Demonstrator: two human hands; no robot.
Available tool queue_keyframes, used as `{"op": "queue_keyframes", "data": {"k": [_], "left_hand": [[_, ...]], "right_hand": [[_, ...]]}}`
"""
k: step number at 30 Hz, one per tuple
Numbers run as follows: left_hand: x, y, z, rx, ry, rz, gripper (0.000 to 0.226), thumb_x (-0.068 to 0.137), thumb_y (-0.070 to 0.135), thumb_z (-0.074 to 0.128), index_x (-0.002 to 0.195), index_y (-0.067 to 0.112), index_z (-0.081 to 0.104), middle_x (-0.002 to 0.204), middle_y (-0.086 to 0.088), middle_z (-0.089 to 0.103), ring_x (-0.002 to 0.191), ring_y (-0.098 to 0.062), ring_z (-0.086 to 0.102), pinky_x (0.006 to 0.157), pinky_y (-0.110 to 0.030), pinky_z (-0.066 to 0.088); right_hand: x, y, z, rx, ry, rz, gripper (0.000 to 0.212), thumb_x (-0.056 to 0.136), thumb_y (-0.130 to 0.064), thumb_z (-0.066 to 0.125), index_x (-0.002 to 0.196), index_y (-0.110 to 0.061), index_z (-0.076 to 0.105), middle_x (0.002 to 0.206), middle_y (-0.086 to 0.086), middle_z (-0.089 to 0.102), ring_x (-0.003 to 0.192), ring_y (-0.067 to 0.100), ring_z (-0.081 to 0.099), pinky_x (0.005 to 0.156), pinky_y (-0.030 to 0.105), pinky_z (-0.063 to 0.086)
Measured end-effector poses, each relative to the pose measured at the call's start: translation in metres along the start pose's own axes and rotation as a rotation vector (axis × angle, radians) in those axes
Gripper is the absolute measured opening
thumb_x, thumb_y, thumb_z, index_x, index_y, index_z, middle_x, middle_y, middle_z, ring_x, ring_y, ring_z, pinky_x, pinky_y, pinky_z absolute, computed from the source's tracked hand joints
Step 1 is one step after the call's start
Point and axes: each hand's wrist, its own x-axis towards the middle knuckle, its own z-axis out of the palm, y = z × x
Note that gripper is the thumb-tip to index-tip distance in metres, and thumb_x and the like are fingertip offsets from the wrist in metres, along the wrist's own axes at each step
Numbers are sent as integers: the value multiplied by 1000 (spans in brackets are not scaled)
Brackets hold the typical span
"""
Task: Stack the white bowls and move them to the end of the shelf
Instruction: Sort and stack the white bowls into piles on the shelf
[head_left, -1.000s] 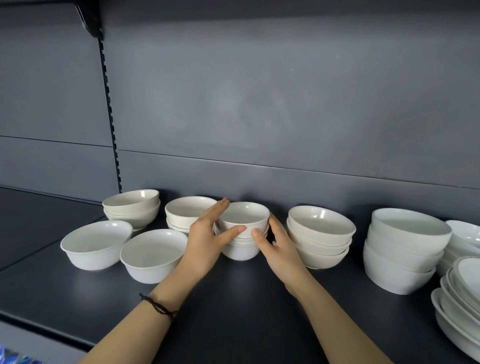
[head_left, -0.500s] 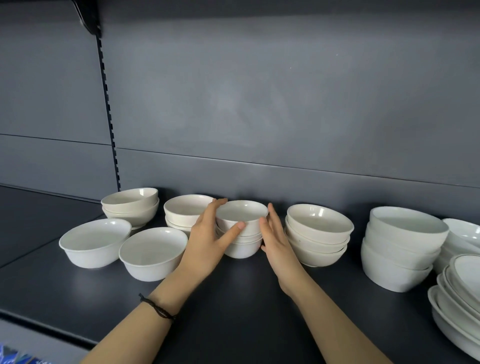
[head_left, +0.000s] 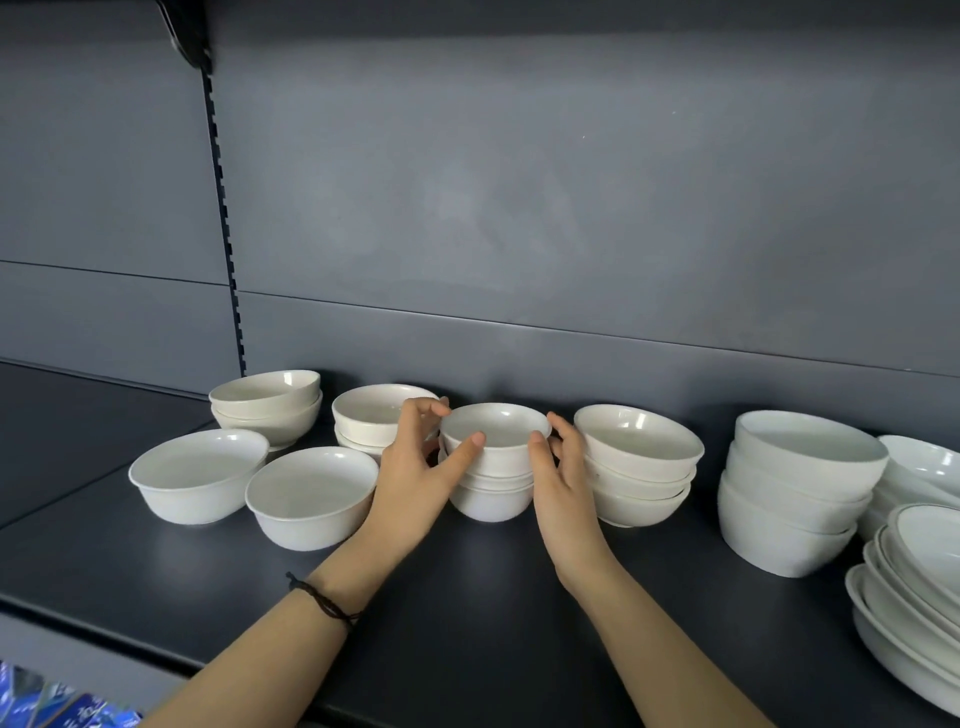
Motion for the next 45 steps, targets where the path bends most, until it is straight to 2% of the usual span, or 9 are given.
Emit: {"op": "queue_keyframes", "data": {"k": [6, 9, 14, 18, 21, 24, 32, 37, 45], "left_hand": [[-1, -2, 4, -46, -106, -45, 43, 77, 46, 68, 110, 36, 42, 126, 17, 48, 121, 6, 46, 98, -14, 37], [-4, -1, 7, -86, -145, -65, 46, 80, 34, 68, 114, 32, 38, 117, 11, 54, 103, 9, 56, 87, -10, 43], [-4, -5, 6, -69, -122, -76, 55, 80, 29, 78, 119, 31, 39, 122, 9, 56, 104, 10, 57, 85, -10, 45], [-5, 2, 5, -1, -79, -122, 90, 56, 57, 82, 133, 30, 42, 125, 19, 54, 114, 6, 54, 96, -16, 43], [-6, 10, 4, 48, -74, -132, 58, 50, 62, 74, 99, 48, 46, 111, 24, 54, 104, 6, 54, 92, -18, 40], [-10, 14, 1, 28, -110, -129, 65, 53, 61, 75, 111, 42, 50, 120, 17, 58, 107, 5, 56, 92, -14, 42], [-25, 25, -10, 67, -136, -129, 38, 80, 22, 79, 94, 42, 50, 97, 26, 62, 87, 26, 56, 77, -3, 44], [-36, 31, -15, 52, -134, -151, 65, 66, 52, 77, 123, 29, 57, 116, 13, 69, 110, 3, 61, 93, -16, 48], [-50, 56, -52, 187, -36, -102, 26, 85, 24, 74, 110, 28, 66, 104, 9, 68, 94, -5, 61, 80, -13, 46]], "right_hand": [[-1, 1, 2, 7, 11, 56, 55, 100, -38, 47, 152, -25, 33, 154, -13, 35, 143, 7, 32, 119, 35, 27], [0, 2, 1, 64, -53, 94, 57, 88, -51, 44, 141, -32, 47, 145, -13, 50, 134, 8, 46, 114, 41, 38], [3, 4, -2, 161, -164, 117, 38, 95, -36, 37, 126, -42, 56, 129, -18, 62, 125, 5, 55, 111, 44, 42], [1, 2, -5, 151, -193, 153, 41, 94, -42, 35, 132, -48, 50, 136, -21, 56, 128, 3, 50, 112, 46, 40], [-4, -2, -5, 158, -187, 178, 55, 87, -52, 37, 142, -55, 32, 152, -20, 38, 139, 7, 38, 116, 48, 34], [-7, -6, -10, 191, -175, 208, 57, 100, -36, 37, 148, -55, 13, 157, -15, 28, 142, 15, 34, 115, 50, 35], [-19, -5, -19, 142, -237, 147, 42, 104, -32, 36, 132, -63, 28, 153, -16, 35, 138, 13, 40, 108, 49, 43], [-23, -8, -16, 117, -250, 137, 54, 105, -31, 34, 150, -52, 12, 159, -17, 22, 141, 14, 33, 108, 49, 42], [-21, -14, -12, 117, -248, 205, 53, 104, -29, 37, 153, -39, 17, 156, -11, 26, 141, 16, 32, 109, 47, 39]]}}
